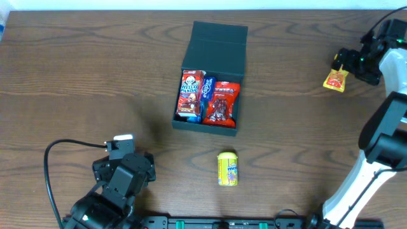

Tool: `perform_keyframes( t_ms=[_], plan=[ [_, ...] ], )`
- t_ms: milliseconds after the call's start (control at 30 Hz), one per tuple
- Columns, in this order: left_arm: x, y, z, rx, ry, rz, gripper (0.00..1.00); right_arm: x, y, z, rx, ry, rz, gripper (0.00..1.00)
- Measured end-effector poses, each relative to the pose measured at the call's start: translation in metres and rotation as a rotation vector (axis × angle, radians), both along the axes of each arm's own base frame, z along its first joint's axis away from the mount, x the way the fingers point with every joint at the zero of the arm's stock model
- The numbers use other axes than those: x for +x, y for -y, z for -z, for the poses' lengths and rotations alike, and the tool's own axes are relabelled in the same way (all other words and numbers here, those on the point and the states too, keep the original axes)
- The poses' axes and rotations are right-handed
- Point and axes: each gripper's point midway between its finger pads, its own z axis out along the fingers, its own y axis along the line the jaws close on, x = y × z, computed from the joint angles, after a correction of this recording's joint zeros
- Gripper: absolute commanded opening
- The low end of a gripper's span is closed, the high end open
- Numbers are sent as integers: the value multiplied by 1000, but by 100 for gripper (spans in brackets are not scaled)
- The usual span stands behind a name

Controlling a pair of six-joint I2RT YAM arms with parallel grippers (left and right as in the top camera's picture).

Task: Pack container
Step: 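Close the right gripper on the yellow Julie's packet and lift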

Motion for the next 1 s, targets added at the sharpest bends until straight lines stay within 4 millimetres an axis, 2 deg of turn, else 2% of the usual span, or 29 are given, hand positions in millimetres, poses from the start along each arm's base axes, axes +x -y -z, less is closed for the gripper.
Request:
perform_keyframes(
  t_ms=[133, 367, 567, 800, 900, 1000],
  plan=[
    [0, 0, 0, 0, 0, 0, 96, 7, -3, 9, 5, -4, -13, 99],
    [0, 0, 0, 0, 0, 0, 95, 7, -15, 39, 25, -60, -38, 99],
    [0, 0, 0, 0, 0, 0, 96, 10, -15, 37, 12, -55, -43, 99],
    [0, 0, 0, 0, 0, 0, 96, -3, -8, 41, -31, -118, -27, 99],
    [0, 0, 0, 0, 0, 0, 96, -5, -5, 42, -47, -129, -21, 93],
    [0, 0, 0, 0, 0, 0, 96, -6, -4, 42, -57, -134, -16, 80]
  ],
)
